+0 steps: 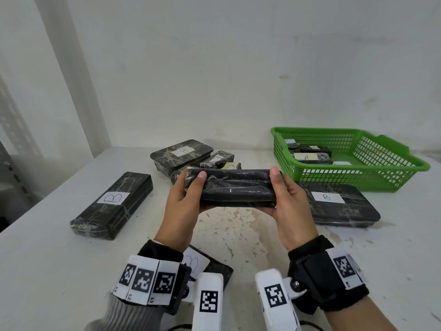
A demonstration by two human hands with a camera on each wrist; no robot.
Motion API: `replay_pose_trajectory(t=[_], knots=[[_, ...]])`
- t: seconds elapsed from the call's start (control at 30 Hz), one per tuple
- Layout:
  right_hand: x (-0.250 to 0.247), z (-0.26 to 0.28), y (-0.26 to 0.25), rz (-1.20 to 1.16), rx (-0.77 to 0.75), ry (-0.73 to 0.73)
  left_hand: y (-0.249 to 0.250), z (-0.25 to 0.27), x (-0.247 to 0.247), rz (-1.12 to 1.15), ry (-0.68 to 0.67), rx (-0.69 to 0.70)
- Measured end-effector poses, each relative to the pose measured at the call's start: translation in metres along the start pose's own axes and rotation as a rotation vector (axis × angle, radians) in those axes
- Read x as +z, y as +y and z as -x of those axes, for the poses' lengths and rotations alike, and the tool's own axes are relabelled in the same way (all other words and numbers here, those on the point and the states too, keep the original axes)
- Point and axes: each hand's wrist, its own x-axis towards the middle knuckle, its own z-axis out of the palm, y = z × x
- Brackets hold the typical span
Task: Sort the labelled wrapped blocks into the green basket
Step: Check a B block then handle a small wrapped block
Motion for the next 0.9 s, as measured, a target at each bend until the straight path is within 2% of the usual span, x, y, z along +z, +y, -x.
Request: replay_pose_trajectory(t=[0.1,0.3,0.47,0.57,0.73,0.9], knots=[[0.0031,0.0027,-0.0004,0.005,0.001,-0.041,0.0013,0.0003,-0.0001,-0.010,-0.005,0.017],[0.0007,0.0038,0.0009,0.076,-0.109,0.068,0.0071,0.0062,0.0012,-0.017,-0.081,0.018],[0.0074,0.0062,0.0025,0.050,-0.071,0.029,0.0021,0.0033,-0.0014,-0.011,0.007,0.034],[0.0081,0.0081,0.0009,0.005,-0.032,0.015,0.0016,0.0040,-0.0001,-0.021,-0.011,0.051],[0.0044,0.0058,0.0030,0.102,-0.084,0.106,0.0049,0.0081,0.0035,-0.061,-0.086,0.053],[0.0082,0.0073,0.0059,0.083,-0.034,0.068,0.0008,0.0070,0.0039,-0.060,0.039,0.071]])
